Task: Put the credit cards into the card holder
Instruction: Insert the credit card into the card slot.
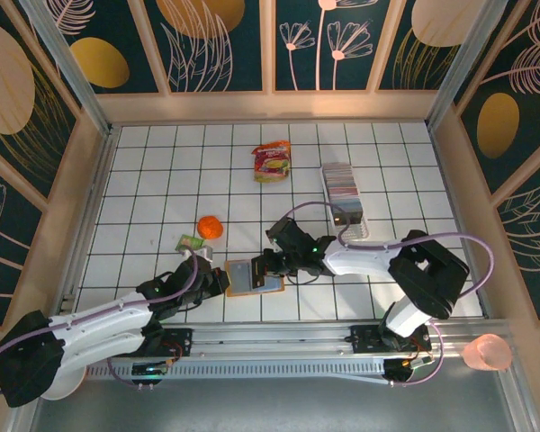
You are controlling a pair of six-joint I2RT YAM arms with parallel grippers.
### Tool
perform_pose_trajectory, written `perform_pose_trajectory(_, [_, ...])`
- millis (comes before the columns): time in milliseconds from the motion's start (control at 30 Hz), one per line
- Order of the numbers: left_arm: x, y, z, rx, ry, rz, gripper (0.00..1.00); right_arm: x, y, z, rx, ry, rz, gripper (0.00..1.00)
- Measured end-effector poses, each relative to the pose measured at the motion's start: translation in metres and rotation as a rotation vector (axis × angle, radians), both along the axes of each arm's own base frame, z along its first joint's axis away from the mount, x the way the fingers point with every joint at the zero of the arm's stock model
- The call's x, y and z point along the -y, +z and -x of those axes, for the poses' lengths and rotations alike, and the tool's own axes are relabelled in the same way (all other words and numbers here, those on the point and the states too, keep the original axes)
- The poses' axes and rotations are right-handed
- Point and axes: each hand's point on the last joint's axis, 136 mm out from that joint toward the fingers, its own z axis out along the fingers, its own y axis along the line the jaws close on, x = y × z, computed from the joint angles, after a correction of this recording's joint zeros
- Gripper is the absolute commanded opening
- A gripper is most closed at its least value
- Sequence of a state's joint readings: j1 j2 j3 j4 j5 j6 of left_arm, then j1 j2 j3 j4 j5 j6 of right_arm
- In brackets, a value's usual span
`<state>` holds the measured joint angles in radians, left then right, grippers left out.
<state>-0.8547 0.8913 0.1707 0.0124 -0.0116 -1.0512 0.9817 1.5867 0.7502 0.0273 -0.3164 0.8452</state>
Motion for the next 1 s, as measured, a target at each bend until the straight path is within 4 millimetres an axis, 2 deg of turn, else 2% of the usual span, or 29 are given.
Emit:
perform_pose_trajectory(167, [0.000,-0.002,0.000,-0.005,0.000,-0.005,0.00,0.000,-0.008,0.001,-0.010,0.003,0.014,0.00])
perform_pose_trajectory(767, [-0.003,-0.001,-0.005,0.017,0.023,-0.014,0.00,-0.012,0.000,-0.001,-0.019,-0.020,-0.047,0.00])
perform_pose_trajectory(1000, [-0.006,0.003,-0.009,0.044,0.044,-0.017,0.03,-0.006,-0.009,0.000,-0.045,-0.061,-0.046,0.00])
